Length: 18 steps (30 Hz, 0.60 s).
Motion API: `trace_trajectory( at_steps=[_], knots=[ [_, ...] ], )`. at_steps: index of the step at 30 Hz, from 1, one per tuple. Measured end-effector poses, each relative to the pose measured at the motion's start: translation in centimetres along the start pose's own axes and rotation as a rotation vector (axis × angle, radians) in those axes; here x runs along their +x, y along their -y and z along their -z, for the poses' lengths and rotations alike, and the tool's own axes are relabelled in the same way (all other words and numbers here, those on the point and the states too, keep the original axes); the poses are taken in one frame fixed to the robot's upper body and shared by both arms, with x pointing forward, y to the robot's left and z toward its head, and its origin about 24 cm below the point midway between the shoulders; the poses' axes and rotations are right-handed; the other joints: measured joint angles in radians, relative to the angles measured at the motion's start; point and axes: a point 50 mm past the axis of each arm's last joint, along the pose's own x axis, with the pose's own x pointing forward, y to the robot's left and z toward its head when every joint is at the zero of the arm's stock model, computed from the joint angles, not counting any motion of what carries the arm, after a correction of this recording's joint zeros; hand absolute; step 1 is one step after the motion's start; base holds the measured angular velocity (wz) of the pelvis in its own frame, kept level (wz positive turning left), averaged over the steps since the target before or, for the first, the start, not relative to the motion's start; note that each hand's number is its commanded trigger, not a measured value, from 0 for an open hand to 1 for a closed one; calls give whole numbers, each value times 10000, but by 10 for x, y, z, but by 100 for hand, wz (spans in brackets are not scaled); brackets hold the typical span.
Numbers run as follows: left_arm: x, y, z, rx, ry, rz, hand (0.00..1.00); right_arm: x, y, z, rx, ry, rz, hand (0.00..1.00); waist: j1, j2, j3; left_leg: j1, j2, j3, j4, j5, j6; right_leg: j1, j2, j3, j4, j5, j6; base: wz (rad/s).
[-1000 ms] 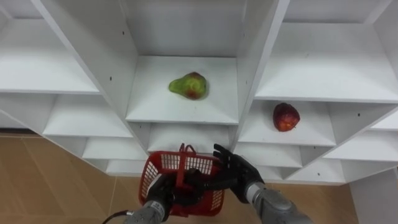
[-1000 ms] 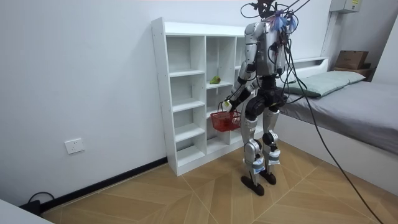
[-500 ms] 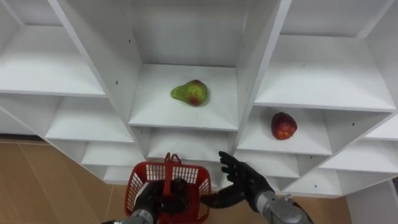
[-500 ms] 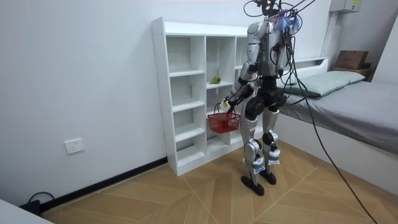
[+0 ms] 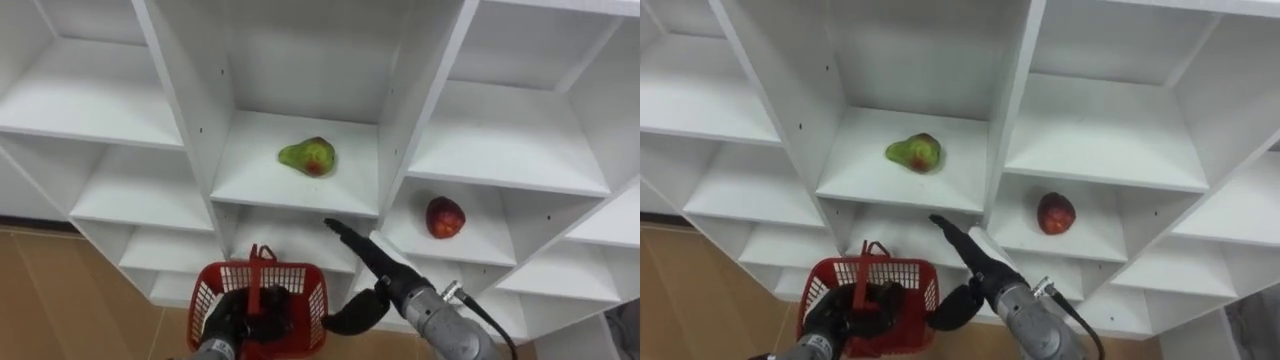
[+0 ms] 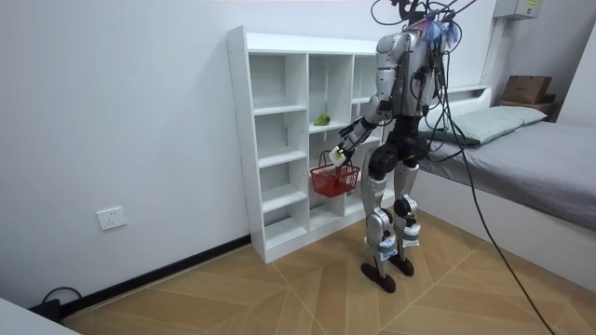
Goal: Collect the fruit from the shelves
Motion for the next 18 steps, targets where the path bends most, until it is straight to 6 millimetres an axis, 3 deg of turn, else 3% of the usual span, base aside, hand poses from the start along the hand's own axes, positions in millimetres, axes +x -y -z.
trace_trajectory(
  at_steps=[3, 9, 14, 18],
  knots=[
    [0, -2, -1, -69, 46, -101, 100, -1, 6, -11, -723, 442, 143, 0, 73, -105, 33, 3, 3, -17, -20, 1, -1, 3, -1, -44, 2, 0, 0, 1],
    [-2, -10, 3, -25, -39, -315, 100, -2, 12, -33, -1798, 1288, 479, 0, 118, -332, 18, 304, 29, 2, -111, 4, -1, 183, 16, 21, 17, 1, 2, -1],
    [-2, -16, 2, -20, -17, -500, 100, -3, 17, -51, -2240, 1998, 872, 0, 551, -531, 47, 520, 33, 34, -144, 3, 0, 380, 55, 463, 13, 1, 4, -1],
    [-3, -18, 6, -30, -115, -567, 100, -5, 18, -66, -2237, 2668, 1134, 0, 634, -564, 56, 544, 23, -94, -146, -2, 2, 466, 55, 446, 7, 2, 6, 12]
  ],
)
